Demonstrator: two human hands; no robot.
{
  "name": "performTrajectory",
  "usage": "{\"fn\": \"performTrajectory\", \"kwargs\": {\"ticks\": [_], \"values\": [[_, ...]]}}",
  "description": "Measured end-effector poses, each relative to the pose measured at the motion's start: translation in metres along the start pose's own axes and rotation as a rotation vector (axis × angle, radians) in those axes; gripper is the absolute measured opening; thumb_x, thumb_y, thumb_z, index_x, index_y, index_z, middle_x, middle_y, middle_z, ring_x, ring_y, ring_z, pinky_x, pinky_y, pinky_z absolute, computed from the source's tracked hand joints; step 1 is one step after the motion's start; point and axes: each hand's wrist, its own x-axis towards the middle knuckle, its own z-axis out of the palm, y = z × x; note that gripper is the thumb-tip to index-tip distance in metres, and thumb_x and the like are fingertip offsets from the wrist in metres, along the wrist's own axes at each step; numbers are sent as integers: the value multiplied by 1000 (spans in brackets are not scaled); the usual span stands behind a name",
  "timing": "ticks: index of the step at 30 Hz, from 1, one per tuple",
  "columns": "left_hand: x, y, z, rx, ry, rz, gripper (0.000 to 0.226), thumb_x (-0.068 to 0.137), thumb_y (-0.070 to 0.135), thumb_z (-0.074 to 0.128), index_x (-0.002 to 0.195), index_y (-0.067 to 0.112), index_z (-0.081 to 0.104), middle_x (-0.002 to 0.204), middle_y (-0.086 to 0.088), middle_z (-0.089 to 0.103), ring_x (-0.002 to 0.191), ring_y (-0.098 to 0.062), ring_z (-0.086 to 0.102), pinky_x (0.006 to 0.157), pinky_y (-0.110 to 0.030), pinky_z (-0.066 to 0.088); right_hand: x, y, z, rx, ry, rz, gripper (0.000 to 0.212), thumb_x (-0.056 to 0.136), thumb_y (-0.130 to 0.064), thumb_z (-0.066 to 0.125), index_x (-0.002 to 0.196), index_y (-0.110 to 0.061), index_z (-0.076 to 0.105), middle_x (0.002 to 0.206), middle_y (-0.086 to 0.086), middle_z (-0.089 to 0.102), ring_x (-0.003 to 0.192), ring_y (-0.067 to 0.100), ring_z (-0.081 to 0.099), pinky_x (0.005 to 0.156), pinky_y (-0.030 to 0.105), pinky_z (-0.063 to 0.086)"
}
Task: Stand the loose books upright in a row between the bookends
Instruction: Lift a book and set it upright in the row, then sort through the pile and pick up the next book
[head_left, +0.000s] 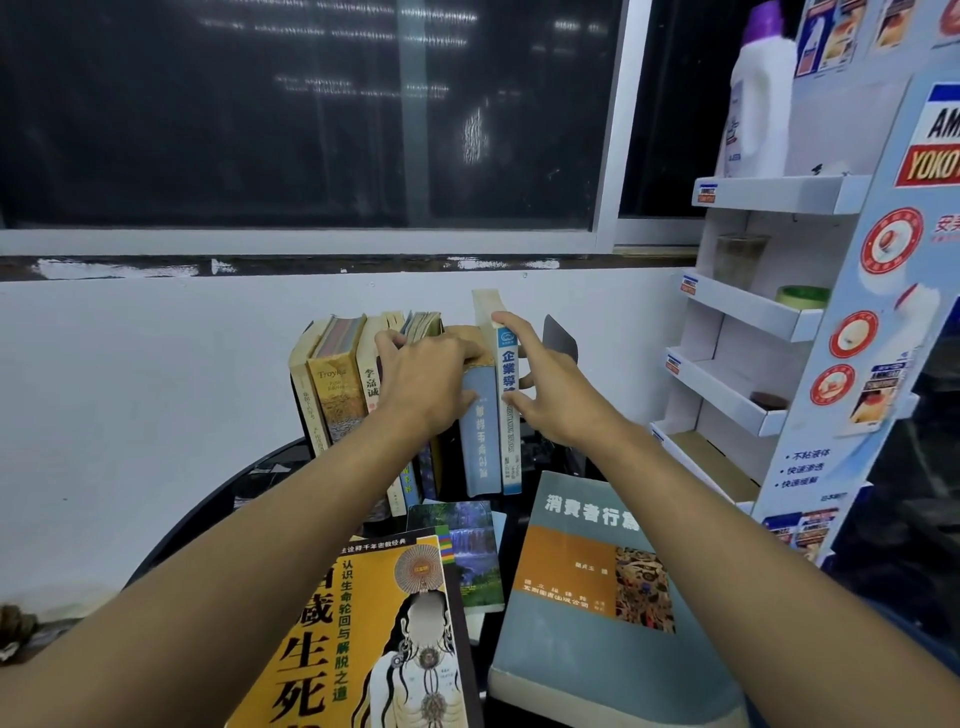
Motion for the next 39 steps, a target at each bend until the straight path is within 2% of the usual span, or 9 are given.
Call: {"fn": "performTrajectory", "kwargs": {"ticks": [6, 11, 15, 21, 23, 27, 31, 35, 39], "values": [[-7, -1, -8, -41, -73, 18, 41, 89, 38, 70, 128, 38, 59, 124, 10, 63, 110, -19, 62, 100, -45, 20, -9, -9, -3, -9, -37, 14, 90, 99, -10, 62, 158, -45, 4, 136, 3, 54, 107, 14, 60, 92, 43, 58], [-22, 0, -21, -124, -83, 48, 39, 93, 34, 65, 131, 33, 58, 132, 9, 59, 127, -16, 52, 111, -49, 14, -27, -12, -9, -54, -21, 5, 94, 99, -24, 63, 159, -38, -8, 147, 3, 41, 122, 12, 48, 101, 39, 51], [-42, -4, -25, -147, -36, 86, 51, 95, 37, 64, 144, 32, 51, 149, 11, 48, 142, -11, 38, 116, -51, 9, -44, -18, -12, -100, 53, -19, 82, 99, -30, 62, 159, -31, 6, 149, 1, 32, 131, 17, 47, 100, 43, 53], [-86, -24, -34, -282, -142, 71, 52, 93, 37, 67, 143, 28, 55, 148, 6, 51, 134, -17, 50, 111, -49, 40, -81, -41, 2, -133, -26, 17, 61, 98, -40, 62, 151, -27, 36, 146, -4, 41, 132, 16, 47, 107, 40, 46], [-107, -33, -36, -304, -197, 53, 51, 93, 37, 68, 142, 27, 56, 147, 5, 53, 135, -17, 49, 111, -45, 43, -97, -49, 16, -123, -67, 12, 56, 97, -43, 63, 147, -26, 42, 140, -6, 46, 126, 12, 50, 105, 35, 45], [-150, -51, -42, -315, -268, -24, 54, 93, 41, 69, 143, 28, 54, 151, 5, 50, 139, -16, 46, 112, -35, 40, -121, -67, 41, -90, -179, 30, 60, 94, -53, 63, 145, -28, 45, 139, -9, 47, 123, 9, 51, 99, 28, 42], [-186, -68, -44, -271, -355, -78, 63, 92, 50, 67, 149, 32, 46, 156, 7, 41, 142, -15, 41, 114, -41, 41, -135, -79, 60, -50, -300, 76, 66, 91, -62, 61, 145, -28, 44, 140, -6, 47, 124, 12, 52, 102, 38, 48], [-214, -82, -45, -268, -419, -144, 66, 89, 57, 66, 148, 38, 44, 160, 8, 34, 145, -15, 34, 115, -48, 39, -146, -84, 71, -164, -356, 75, 56, 93, -62, 57, 139, -33, 46, 141, -4, 45, 135, 16, 40, 107, 47, 41], [-232, -90, -42, -297, -448, -170, 70, 87, 62, 65, 150, 41, 41, 162, 9, 27, 147, -15, 32, 115, -47, 39, -150, -89, 76, -200, -407, 62, 47, 90, -63, 61, 129, -39, 50, 131, -10, 41, 125, 13, 47, 105, 51, 42]]}}
